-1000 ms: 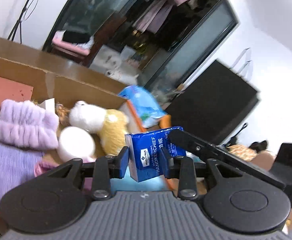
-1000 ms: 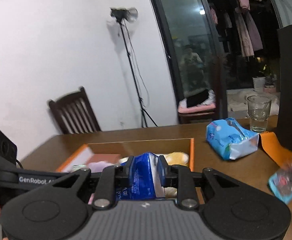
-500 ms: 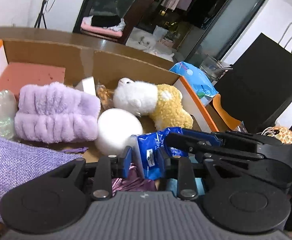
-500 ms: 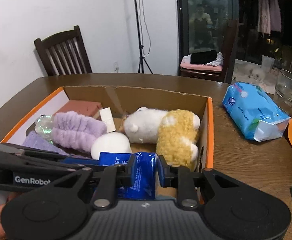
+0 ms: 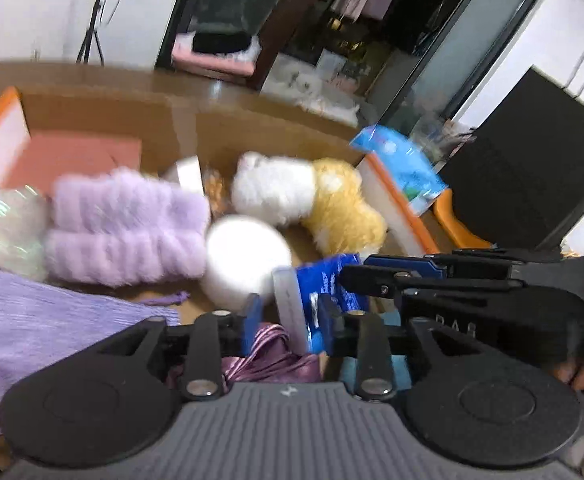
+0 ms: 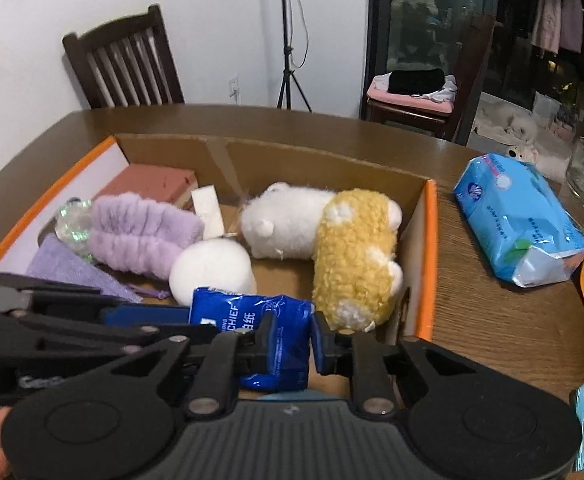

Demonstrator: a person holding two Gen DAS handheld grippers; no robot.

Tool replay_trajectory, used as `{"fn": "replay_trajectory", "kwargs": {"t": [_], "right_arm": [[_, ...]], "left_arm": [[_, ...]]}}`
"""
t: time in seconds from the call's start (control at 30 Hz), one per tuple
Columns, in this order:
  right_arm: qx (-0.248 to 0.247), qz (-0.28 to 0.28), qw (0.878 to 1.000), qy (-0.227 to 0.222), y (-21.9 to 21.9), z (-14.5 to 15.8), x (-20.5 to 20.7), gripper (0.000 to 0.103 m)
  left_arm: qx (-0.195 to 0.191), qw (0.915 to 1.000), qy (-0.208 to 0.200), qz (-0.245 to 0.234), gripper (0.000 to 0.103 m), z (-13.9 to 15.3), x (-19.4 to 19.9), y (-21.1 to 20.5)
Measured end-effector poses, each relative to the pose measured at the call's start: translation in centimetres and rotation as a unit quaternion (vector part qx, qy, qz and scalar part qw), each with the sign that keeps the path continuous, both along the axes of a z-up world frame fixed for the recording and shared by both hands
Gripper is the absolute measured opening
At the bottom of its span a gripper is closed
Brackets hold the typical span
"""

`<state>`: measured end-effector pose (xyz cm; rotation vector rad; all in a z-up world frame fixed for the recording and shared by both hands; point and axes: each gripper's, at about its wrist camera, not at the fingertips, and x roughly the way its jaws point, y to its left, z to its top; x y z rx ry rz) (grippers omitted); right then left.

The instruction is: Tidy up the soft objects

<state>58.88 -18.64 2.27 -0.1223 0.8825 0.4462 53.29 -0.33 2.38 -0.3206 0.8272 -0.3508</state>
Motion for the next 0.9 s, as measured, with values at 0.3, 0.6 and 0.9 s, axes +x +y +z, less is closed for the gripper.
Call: {"fn": "replay_trajectory", "kwargs": {"t": [0.3, 0.6, 0.9], "right_arm": [[0.025, -0.023, 0.997, -0.071, -3.4, 7.4, -5.4, 0.038], [0.1, -0.083, 0.969, -0.211, -5.9, 8.8, -12.7, 0.098], [0.114, -0.102, 0.953, -0.261, -4.9, 7.0, -17.7, 0.098]], "left_arm": [[0.074, 0.9923, -0.087, 0.049, 0.048, 7.9, -6.3, 3.6], [0.171, 0.9438, -0.237, 0.155, 0.097, 8.1, -13.5, 4.1], [0.171, 0.9314, -0.28, 0.159, 0.1, 7.7, -18.0, 3.7]]}}
